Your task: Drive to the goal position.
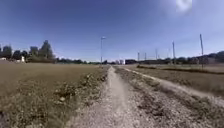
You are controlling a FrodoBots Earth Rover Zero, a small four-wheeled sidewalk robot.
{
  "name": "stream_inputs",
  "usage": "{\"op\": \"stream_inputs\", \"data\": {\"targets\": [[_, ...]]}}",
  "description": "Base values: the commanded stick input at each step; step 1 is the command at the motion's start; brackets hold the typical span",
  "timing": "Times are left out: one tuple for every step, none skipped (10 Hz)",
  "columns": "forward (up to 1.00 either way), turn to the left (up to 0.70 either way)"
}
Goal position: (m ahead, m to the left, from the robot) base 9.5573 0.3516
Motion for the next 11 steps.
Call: {"op": "stream_inputs", "data": {"targets": [[0.7,0.0],[0.7,0.0],[0.7,0.0],[0.7,0.0],[0.7,0.0],[0.7,0.0],[0.7,0.0],[0.7,0.0],[0.7,0.0],[0.7,0.0],[0.7,0.0]]}}
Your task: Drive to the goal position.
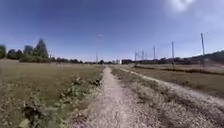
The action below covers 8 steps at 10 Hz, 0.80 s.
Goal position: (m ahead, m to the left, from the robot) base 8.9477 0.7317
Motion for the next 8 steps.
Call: {"op": "stream_inputs", "data": {"targets": [[0.7,0.0],[0.7,0.0],[0.7,0.0],[0.7,0.0],[0.7,0.0],[0.7,0.0],[0.7,0.0],[0.7,0.0]]}}
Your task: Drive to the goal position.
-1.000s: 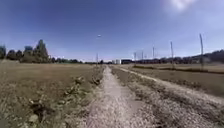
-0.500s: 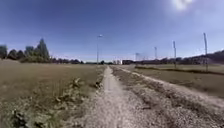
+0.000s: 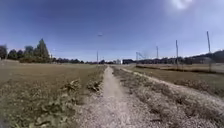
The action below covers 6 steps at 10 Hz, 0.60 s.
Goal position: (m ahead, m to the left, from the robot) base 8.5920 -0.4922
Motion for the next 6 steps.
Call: {"op": "stream_inputs", "data": {"targets": [[0.7,0.0],[0.7,0.0],[0.7,0.0],[0.7,0.0],[0.7,0.0],[0.7,0.0]]}}
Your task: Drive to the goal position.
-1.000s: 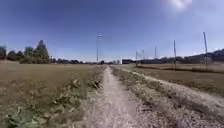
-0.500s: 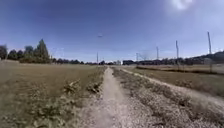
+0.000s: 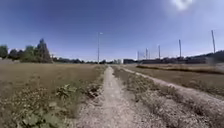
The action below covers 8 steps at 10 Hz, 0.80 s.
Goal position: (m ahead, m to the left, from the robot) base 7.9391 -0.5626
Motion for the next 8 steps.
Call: {"op": "stream_inputs", "data": {"targets": [[0.7,0.0],[0.7,0.0],[0.7,0.0],[0.7,0.0],[0.7,0.0],[0.7,0.0],[0.7,0.0],[0.7,0.0]]}}
